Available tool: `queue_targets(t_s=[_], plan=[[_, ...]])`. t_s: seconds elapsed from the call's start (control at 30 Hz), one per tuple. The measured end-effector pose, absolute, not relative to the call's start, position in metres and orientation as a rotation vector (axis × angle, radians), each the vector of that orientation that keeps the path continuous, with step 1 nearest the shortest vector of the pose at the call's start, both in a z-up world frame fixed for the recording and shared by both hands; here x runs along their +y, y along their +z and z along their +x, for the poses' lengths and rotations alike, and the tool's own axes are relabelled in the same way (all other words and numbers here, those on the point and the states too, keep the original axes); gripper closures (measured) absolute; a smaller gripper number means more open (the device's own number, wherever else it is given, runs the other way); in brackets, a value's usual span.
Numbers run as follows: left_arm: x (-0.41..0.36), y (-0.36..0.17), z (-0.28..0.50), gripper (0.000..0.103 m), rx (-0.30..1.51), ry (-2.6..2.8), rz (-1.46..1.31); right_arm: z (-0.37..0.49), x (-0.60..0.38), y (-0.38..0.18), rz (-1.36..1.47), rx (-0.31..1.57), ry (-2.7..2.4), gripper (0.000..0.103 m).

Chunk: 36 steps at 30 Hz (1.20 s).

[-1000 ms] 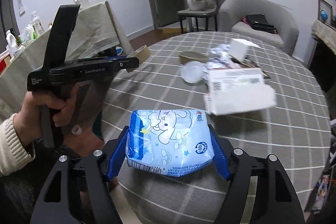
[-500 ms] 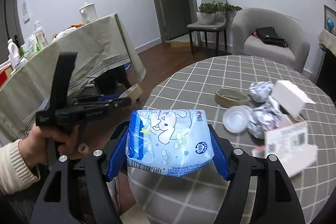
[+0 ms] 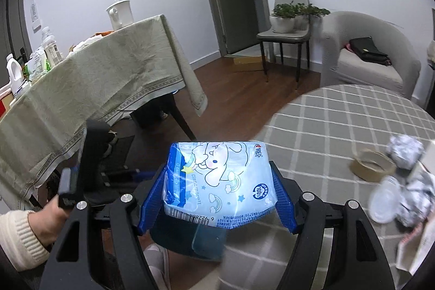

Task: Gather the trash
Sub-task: 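Carry both items over the teal bin and open both grippers to drop them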

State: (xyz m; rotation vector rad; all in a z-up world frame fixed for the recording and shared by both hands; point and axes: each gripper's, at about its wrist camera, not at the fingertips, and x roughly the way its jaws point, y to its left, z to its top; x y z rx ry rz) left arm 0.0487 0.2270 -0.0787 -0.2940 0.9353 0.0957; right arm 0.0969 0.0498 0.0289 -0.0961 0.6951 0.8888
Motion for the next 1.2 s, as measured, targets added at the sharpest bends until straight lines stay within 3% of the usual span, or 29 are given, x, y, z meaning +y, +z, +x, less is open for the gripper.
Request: queue_targets(t_s=[0.47,0.6,0.63,0.73,1.2], plan=[[0.259,-0.132,0.037,0.076,1.095,0.083,-0.317,0.097,0.134,0.011,-0.104,0.742,0.959,0.031],[0.266,-0.152,0.035,0.074,1.162,0.082,-0.324,0.097,0.151,-0.002,-0.121,0.782,0.962,0.031],[0.269,-0.154,0.033,0.067,1.168,0.087,-0.321,0.097,0.155,-0.007,-0.123,0.797,0.96,0.031],[0.275,-0.151,0.03,0.05,1.153,0.088,-0.338,0.1,0.163,-0.015,-0.12,0.829,0.958,0.031],[0.309,-0.094,0.0,0.052,0.958,0.15,-0.353,0.108,0.189,-0.07,-0.182,0.973,0.897,0.031]])
